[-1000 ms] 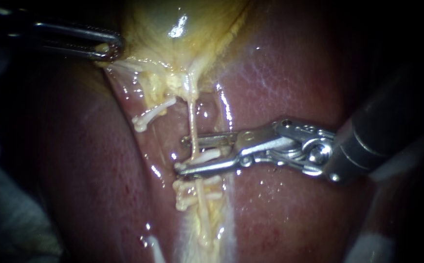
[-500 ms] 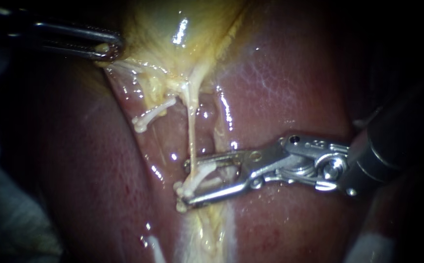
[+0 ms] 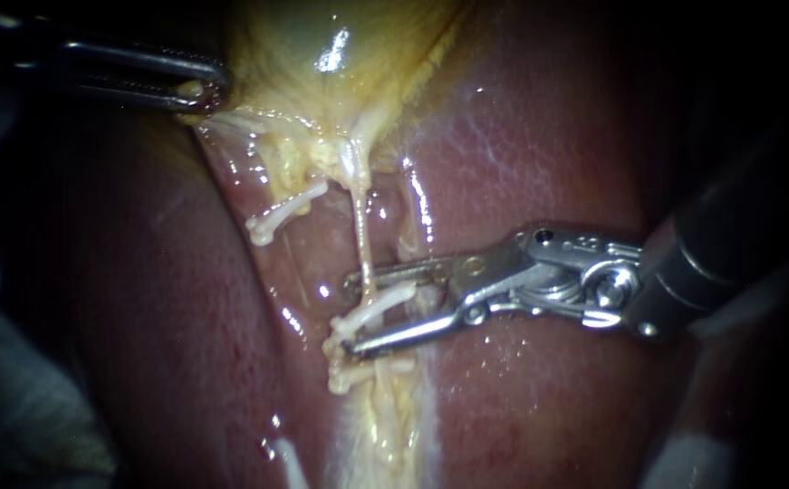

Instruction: Going back first clip right tube

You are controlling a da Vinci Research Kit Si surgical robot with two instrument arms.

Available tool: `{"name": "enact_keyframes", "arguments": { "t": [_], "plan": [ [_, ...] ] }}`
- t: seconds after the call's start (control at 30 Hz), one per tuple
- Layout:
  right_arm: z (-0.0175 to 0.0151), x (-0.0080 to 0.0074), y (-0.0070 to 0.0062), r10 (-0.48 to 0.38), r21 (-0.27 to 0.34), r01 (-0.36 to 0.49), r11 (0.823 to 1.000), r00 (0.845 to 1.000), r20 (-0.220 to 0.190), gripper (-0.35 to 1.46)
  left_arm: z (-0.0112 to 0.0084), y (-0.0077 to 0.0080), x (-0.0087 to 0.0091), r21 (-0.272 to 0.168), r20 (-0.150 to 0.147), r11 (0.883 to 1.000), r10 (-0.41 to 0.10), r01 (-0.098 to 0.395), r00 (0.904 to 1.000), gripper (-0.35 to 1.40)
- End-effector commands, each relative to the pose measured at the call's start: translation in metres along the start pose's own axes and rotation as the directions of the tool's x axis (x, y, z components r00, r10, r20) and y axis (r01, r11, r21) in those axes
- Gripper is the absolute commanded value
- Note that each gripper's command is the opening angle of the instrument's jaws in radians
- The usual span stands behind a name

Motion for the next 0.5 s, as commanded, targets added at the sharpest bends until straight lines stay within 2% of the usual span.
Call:
{"name": "enact_keyframes", "arguments": {
  "t": [0.03,0.13,0.2,0.3,0.5],
  "plan": [
    [-0.0008,0.0003,-0.0003,-0.030,-0.030,0.031,0.999,0.999,0.037,0.50,-0.0001,0.0000,0.0000,0.000,0.000,1.000,0.000,0.000,1.0000,-0.35],
    [-0.0032,0.0010,-0.0008,-0.098,-0.068,0.107,0.992,0.988,0.120,0.50,-0.0001,0.0000,0.0000,0.000,0.000,1.000,0.000,0.000,1.0000,-0.35],
    [-0.0048,0.0017,-0.0011,-0.140,-0.080,0.153,0.985,0.979,0.148,0.50,-0.0001,0.0000,0.0000,0.000,0.000,1.000,0.000,0.000,1.0000,-0.35],
    [-0.0076,0.0031,-0.0016,-0.174,-0.087,0.189,0.978,0.973,0.154,0.50,-0.0001,0.0000,0.0000,0.000,0.000,1.000,0.000,0.000,1.0000,-0.35],
    [-0.0123,0.0046,-0.0029,-0.225,-0.095,0.243,0.965,0.961,0.163,0.50,-0.0001,-0.0001,0.0000,0.000,0.000,1.000,0.000,0.000,1.0000,-0.35]
  ]
}}
